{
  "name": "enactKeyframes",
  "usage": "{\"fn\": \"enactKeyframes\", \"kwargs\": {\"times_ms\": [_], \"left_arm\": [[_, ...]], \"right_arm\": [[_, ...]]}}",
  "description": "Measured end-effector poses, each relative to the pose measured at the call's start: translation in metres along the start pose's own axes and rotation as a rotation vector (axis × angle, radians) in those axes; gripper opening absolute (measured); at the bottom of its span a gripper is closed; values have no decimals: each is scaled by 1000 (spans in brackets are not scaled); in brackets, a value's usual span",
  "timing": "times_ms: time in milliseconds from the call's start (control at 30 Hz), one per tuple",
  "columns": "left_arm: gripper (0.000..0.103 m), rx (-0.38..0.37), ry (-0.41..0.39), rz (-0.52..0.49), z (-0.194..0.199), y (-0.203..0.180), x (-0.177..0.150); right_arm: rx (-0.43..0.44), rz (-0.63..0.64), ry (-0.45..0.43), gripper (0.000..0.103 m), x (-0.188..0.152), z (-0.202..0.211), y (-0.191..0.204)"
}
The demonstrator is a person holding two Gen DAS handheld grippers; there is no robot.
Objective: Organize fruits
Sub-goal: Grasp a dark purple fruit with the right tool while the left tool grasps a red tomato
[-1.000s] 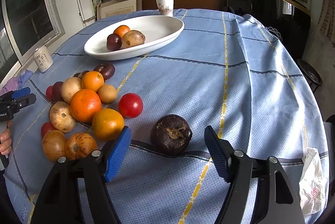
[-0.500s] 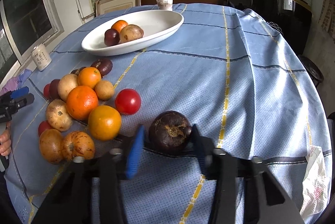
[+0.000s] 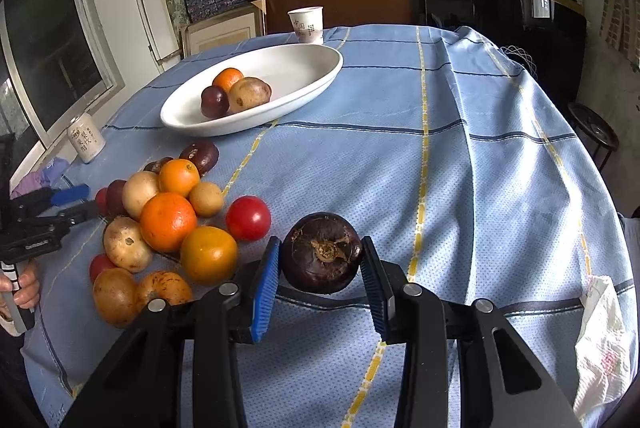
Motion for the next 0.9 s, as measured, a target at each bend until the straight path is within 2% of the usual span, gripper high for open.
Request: {"fn": "enactKeyframes", "kwargs": {"times_ms": [100,600,700,800,900], "left_arm": [[47,-21,19,-1,-8,2,3],[44,-35,50,-36,-21,-3,10],[40,-35,46,-47,-20,-6,10],[30,-37,38,-67,-19,-10,10],[30,-29,36,-71,-18,-10,9]], "right_arm": [[0,4,-1,40,-1,0,0],[-1,13,0,40,-1,0,2],[0,8,-1,40,-1,1,1],[1,3,0,40,-1,1,0],[1,5,-2,40,-1,1,0]]}}
Point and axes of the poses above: each gripper's, at about its wrist camera, not at the fingertips, and z roughly against the way its jaws point, y to its left, x to its top, the point moved 7 cm from there along -z, roughly the way its jaws point, and after that the axes turned 6 degrees about y, right-handed, at the moved point
